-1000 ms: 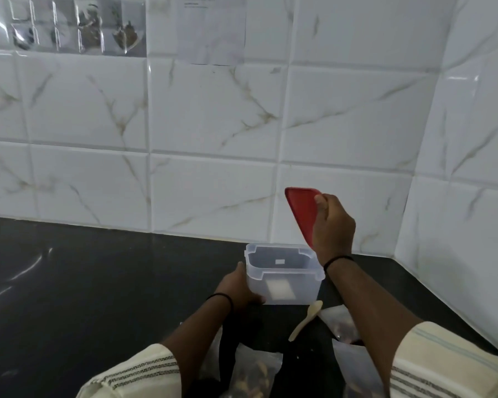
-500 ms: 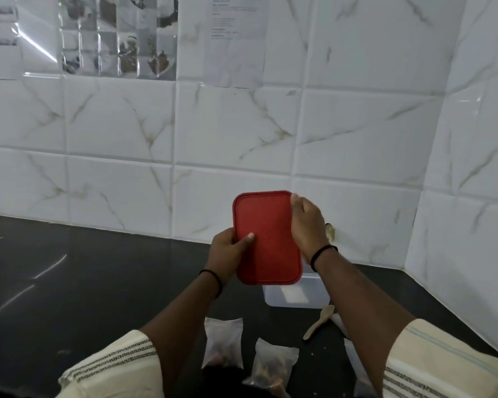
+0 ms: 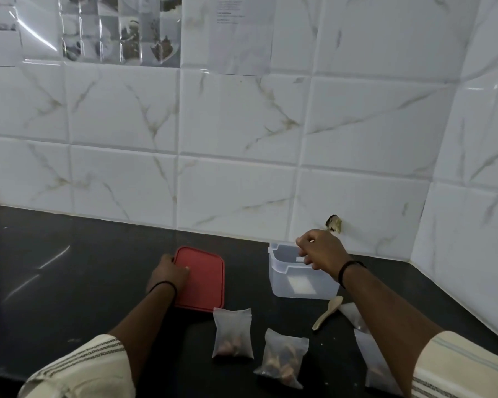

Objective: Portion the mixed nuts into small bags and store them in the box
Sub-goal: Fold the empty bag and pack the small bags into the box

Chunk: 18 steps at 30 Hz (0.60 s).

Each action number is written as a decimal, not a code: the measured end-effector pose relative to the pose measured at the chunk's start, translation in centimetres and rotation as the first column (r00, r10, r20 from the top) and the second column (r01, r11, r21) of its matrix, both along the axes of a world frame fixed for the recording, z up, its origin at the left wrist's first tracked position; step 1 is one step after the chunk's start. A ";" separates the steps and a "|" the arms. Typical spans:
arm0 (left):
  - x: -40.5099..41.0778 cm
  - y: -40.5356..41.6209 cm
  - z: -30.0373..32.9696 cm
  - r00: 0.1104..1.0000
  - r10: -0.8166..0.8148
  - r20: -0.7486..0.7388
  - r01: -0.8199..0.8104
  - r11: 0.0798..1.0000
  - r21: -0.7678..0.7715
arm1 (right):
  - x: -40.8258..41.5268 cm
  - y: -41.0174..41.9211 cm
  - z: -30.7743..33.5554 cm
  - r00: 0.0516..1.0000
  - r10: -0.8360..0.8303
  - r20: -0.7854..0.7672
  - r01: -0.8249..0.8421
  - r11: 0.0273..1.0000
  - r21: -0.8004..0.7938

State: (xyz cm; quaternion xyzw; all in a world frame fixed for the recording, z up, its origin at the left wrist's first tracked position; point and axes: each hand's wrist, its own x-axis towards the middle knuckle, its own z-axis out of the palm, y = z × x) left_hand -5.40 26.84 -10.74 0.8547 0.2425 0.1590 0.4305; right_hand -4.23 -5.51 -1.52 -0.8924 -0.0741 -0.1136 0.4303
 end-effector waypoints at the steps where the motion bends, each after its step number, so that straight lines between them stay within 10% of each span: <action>1: 0.1 0.2 -0.3 0.999 0.014 -0.050 -0.012 0.999 0.047 | 0.2 -0.1 -0.2 1.000 -0.007 -0.001 0.007 1.000 -0.012; 7: 0.3 -0.3 -1.1 0.950 0.182 -0.253 -0.078 0.926 0.369 | 1.1 -0.8 -1.4 1.000 -0.022 -0.001 0.022 1.000 -0.022; 18: 1.8 -8.2 3.4 0.995 -0.091 0.052 0.060 0.901 0.430 | -0.5 -5.4 0.1 0.980 -0.130 0.150 0.140 0.989 -0.058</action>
